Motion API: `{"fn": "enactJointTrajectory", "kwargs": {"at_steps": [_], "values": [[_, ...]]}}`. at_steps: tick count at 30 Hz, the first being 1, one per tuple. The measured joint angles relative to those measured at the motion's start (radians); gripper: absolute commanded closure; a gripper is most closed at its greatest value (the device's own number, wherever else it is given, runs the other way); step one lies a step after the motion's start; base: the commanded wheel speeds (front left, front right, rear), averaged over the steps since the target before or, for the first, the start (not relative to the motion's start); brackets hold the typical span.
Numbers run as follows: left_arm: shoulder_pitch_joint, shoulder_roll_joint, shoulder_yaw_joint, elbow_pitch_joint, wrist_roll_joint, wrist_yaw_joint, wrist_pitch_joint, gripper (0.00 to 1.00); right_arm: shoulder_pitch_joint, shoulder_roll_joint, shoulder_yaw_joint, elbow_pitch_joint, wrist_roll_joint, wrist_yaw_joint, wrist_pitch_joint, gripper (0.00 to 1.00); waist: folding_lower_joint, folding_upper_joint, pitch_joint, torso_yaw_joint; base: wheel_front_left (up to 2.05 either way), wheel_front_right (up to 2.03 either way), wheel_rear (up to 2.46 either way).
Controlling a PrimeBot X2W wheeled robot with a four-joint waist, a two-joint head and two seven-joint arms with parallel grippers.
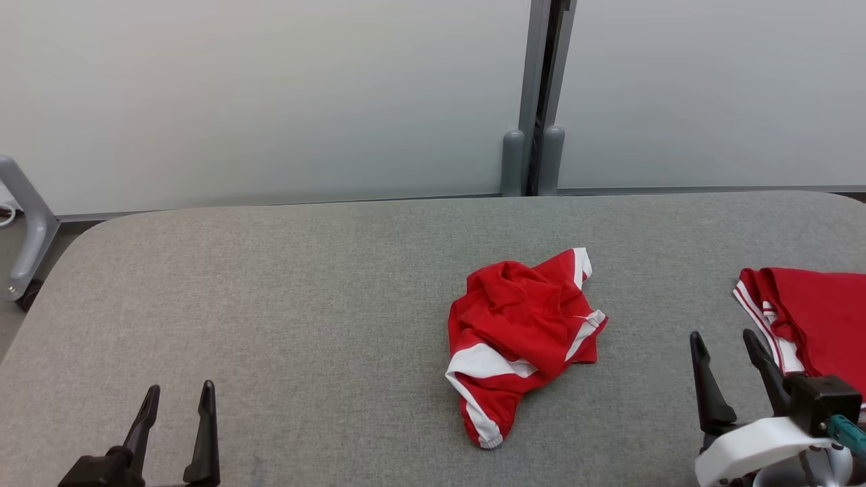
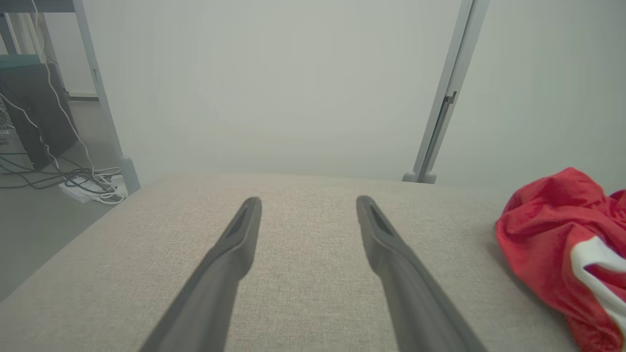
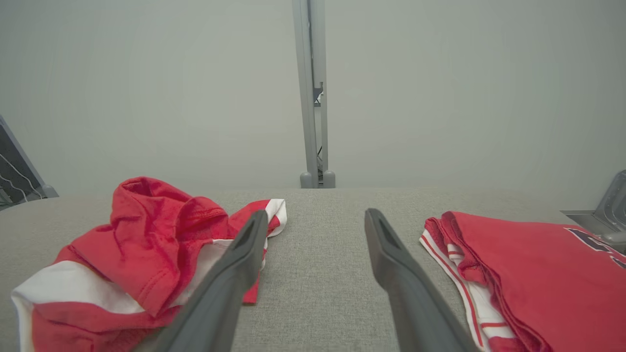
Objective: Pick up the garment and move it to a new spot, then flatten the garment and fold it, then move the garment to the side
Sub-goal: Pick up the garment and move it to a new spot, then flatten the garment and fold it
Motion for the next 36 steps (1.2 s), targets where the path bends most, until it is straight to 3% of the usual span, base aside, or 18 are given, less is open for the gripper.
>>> {"fn": "enactJointTrajectory", "kwargs": {"at_steps": [6, 30, 36], "values": [[0.008, 0.003, 0.006, 0.022, -0.009, -0.006, 0.000, 0.00, -0.003, -0.010, -0.007, 0.050, -0.005, 0.000, -0.018, 0.00, 0.0000, 0.0000, -0.004, -0.016, 0.00, 0.00, 0.00], [0.016, -0.023, -0.022, -0.031, -0.046, 0.012, 0.036, 0.00, -0.024, -0.013, 0.022, 0.059, -0.014, 0.000, -0.010, 0.00, 0.0000, 0.0000, -0.014, -0.041, 0.00, 0.00, 0.00], [-0.008, -0.057, -0.123, 0.012, -0.066, -0.050, 0.105, 0.00, -0.041, -0.018, 0.041, 0.053, -0.013, 0.000, -0.006, 0.00, 0.0000, 0.0000, 0.001, -0.075, 0.00, 0.00, 0.00]]}}
